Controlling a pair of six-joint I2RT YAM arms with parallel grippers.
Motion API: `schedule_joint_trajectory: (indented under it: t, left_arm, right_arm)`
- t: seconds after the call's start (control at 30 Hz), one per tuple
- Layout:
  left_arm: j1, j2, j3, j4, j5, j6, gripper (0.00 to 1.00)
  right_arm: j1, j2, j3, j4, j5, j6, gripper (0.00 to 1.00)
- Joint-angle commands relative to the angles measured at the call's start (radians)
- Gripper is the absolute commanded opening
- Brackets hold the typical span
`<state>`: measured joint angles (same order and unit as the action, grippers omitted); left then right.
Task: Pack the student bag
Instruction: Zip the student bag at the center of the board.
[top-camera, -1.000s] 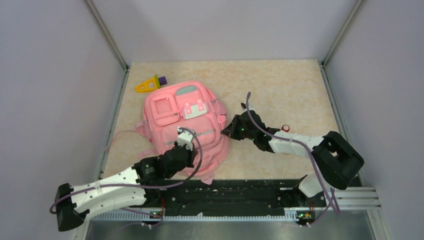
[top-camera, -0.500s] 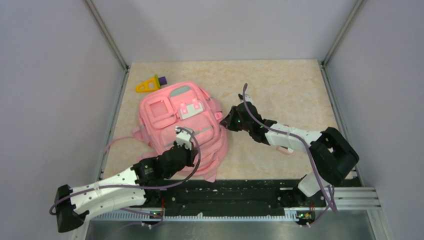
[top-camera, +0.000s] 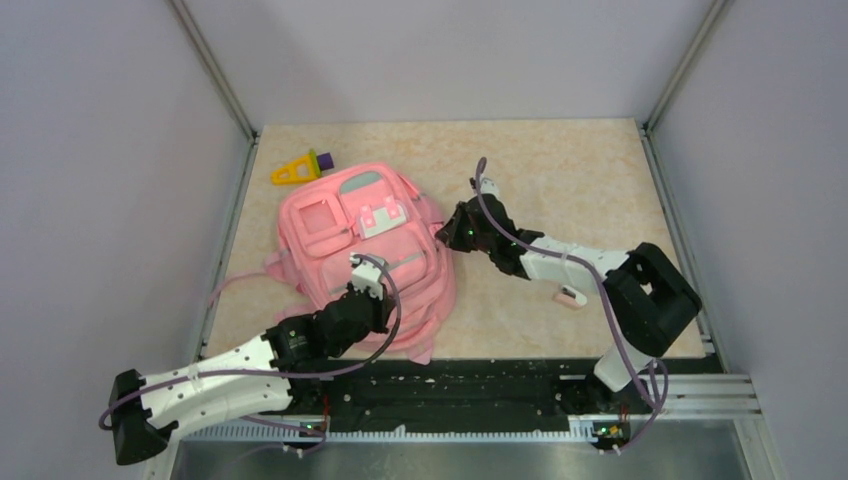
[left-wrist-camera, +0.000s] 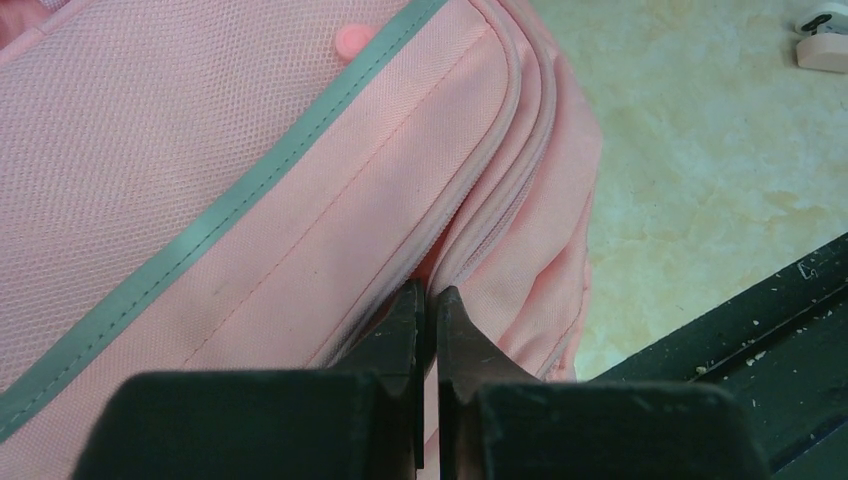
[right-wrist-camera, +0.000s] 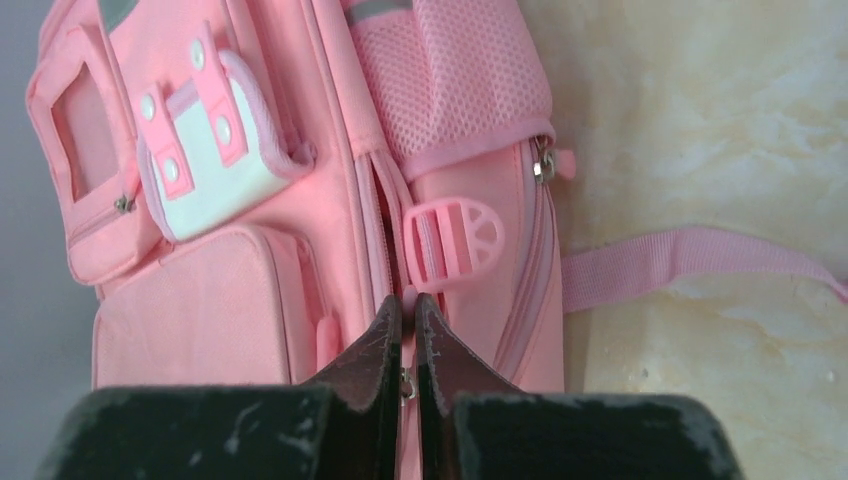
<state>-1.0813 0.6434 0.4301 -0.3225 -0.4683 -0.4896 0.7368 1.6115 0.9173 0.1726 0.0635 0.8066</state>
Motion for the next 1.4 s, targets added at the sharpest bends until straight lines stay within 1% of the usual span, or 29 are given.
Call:
schedule_joint_trajectory:
  t: [0.0, 0.2, 0.43, 0.5, 0.6, 0.63, 0.67, 0.7, 0.73, 0.77, 0.8, 0.83, 0.9, 0.97, 1.03, 1.07, 1.13, 1.23, 1.37]
  left_arm:
    - [0.004, -0.020, -0.007, -0.014, -0.029, -0.030, 0.00]
    - [0.003, -0.020, -0.028, 0.000, -0.024, -0.041, 0.00]
    - [0.002, -0.015, -0.036, 0.002, -0.031, -0.052, 0.00]
    - [0.003, -0.015, -0.033, -0.003, -0.036, -0.053, 0.00]
    - [0.003, -0.015, -0.005, -0.024, -0.038, -0.063, 0.00]
    - [0.003, -0.014, 0.009, -0.030, -0.035, -0.067, 0.01]
    - [0.004, -0.011, 0.027, -0.038, -0.029, -0.072, 0.14]
    - [0.004, -0.003, 0.048, -0.049, -0.025, -0.079, 0.39]
    - [0.004, 0.004, 0.076, -0.067, -0.022, -0.088, 0.49]
    - [0.006, 0.022, 0.110, -0.091, -0.024, -0.104, 0.61]
    - [0.011, 0.041, 0.144, -0.116, -0.028, -0.118, 0.69]
    - [0.022, 0.066, 0.178, -0.141, -0.026, -0.134, 0.75]
    - [0.066, 0.125, 0.236, -0.171, 0.010, -0.146, 0.81]
    - [0.142, 0.174, 0.267, -0.168, 0.074, -0.138, 0.86]
    - [0.222, 0.206, 0.285, -0.173, 0.085, -0.135, 0.88]
    - [0.263, 0.214, 0.293, -0.185, 0.070, -0.140, 0.88]
    - [0.326, 0.206, 0.309, -0.215, 0.005, -0.161, 0.88]
    - [0.390, 0.157, 0.310, -0.287, -0.109, -0.224, 0.89]
    - [0.470, 0.060, 0.243, -0.338, -0.200, -0.283, 0.90]
  right_arm:
    - [-0.033, 0.065, 0.146, 0.065, 0.189, -0.086, 0.00]
    - [-0.033, 0.214, 0.307, 0.068, 0.220, -0.153, 0.00]
    - [-0.033, 0.352, 0.458, 0.140, 0.216, -0.206, 0.00]
    - [-0.032, 0.362, 0.483, 0.137, 0.199, -0.235, 0.00]
    - [-0.033, 0.332, 0.479, 0.124, 0.173, -0.300, 0.00]
    - [-0.032, 0.312, 0.473, 0.111, 0.158, -0.330, 0.09]
    - [-0.033, 0.290, 0.465, 0.093, 0.136, -0.369, 0.24]
    - [-0.035, 0.264, 0.454, 0.074, 0.107, -0.405, 0.45]
    - [-0.037, 0.235, 0.440, 0.056, 0.077, -0.437, 0.53]
    - [-0.037, 0.209, 0.423, 0.039, 0.049, -0.467, 0.64]
    - [-0.037, 0.181, 0.407, 0.020, 0.024, -0.489, 0.67]
    - [-0.037, 0.155, 0.391, -0.001, 0.001, -0.507, 0.69]
    - [-0.037, 0.111, 0.360, -0.036, -0.070, -0.540, 0.70]
    - [-0.037, 0.083, 0.336, -0.055, -0.184, -0.562, 0.71]
    - [-0.037, 0.076, 0.320, -0.067, -0.310, -0.574, 0.71]
    - [-0.035, 0.079, 0.317, -0.073, -0.364, -0.577, 0.70]
    - [-0.028, 0.095, 0.315, -0.099, -0.414, -0.587, 0.69]
    - [-0.016, 0.119, 0.311, -0.124, -0.416, -0.594, 0.68]
    - [-0.007, 0.162, 0.314, -0.124, -0.448, -0.575, 0.66]
